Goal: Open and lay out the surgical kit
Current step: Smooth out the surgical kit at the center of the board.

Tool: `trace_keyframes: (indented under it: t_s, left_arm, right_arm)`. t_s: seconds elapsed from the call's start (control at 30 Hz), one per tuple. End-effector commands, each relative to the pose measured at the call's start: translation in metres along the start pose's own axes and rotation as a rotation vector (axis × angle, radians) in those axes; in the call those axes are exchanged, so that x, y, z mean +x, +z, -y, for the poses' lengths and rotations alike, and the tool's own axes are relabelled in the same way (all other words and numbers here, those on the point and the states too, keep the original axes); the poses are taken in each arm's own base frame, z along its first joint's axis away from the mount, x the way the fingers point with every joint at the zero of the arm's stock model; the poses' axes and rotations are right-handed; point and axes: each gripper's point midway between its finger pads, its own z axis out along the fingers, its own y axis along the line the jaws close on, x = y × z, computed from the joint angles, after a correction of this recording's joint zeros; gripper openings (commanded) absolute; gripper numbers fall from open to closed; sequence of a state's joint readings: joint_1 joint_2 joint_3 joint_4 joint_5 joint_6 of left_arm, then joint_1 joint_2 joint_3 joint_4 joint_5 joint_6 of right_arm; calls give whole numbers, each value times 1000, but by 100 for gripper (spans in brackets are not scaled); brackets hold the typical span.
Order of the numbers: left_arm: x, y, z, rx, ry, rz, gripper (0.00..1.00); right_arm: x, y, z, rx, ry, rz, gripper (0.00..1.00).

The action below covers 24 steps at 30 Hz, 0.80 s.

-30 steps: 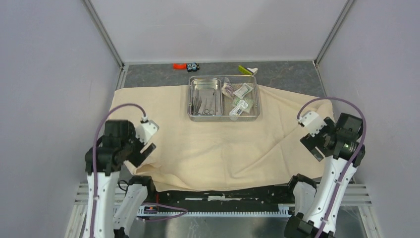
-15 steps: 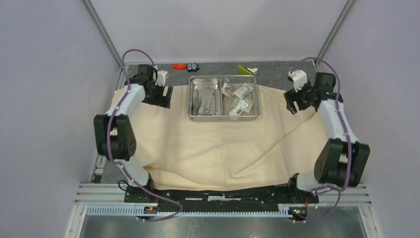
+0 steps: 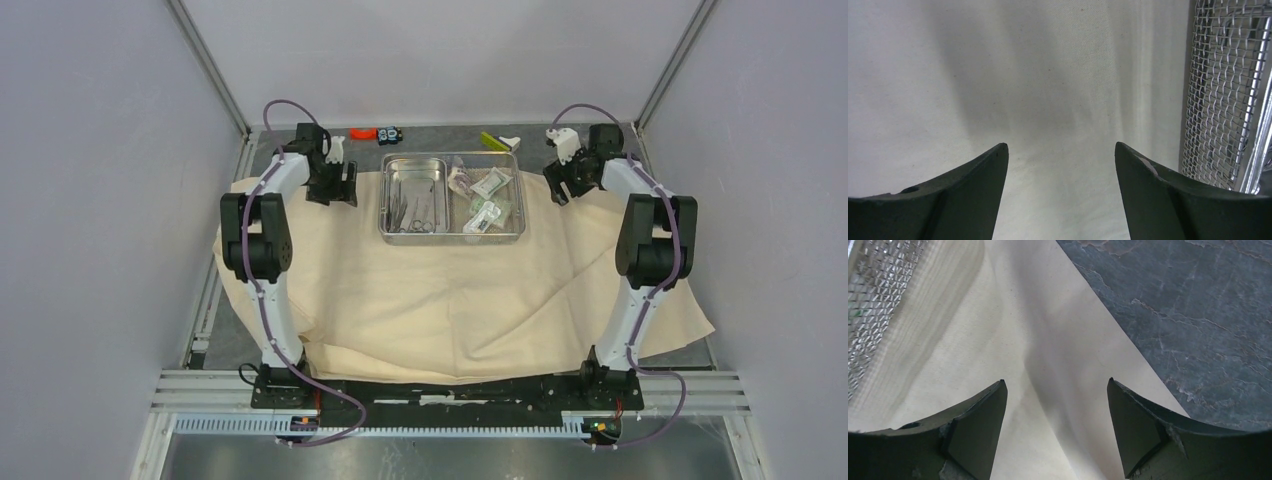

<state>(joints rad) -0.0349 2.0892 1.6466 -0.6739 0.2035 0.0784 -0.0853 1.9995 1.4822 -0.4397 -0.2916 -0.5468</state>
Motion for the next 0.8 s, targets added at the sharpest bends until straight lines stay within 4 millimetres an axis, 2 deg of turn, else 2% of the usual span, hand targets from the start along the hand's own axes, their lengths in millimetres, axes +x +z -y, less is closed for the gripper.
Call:
trace_keyframes:
  t_s: [0.0, 0.13, 0.27, 0.43, 0.6, 0.77]
  left_arm:
    - [-12, 4, 13, 54, -38, 30, 84]
    - [-12, 0, 15, 63, -35, 43, 83]
    - [-14, -10, 15, 54, -18, 73, 83]
    - [-14, -20, 13, 29, 6, 100, 83]
    - [-13, -24, 11, 18, 24, 107, 83]
    - [-13, -24, 12, 20, 29, 117, 83]
  right_arm:
    - [2, 7, 7, 0, -50, -29, 80]
    - [29, 11, -15, -66, -43, -79, 80]
    - [62, 6, -37, -84, -25, -124, 79]
    - [87, -4, -51, -78, -5, -167, 80]
    - [92, -13, -45, -23, 26, -188, 91]
    - [97, -4, -23, -7, 106, -222, 98]
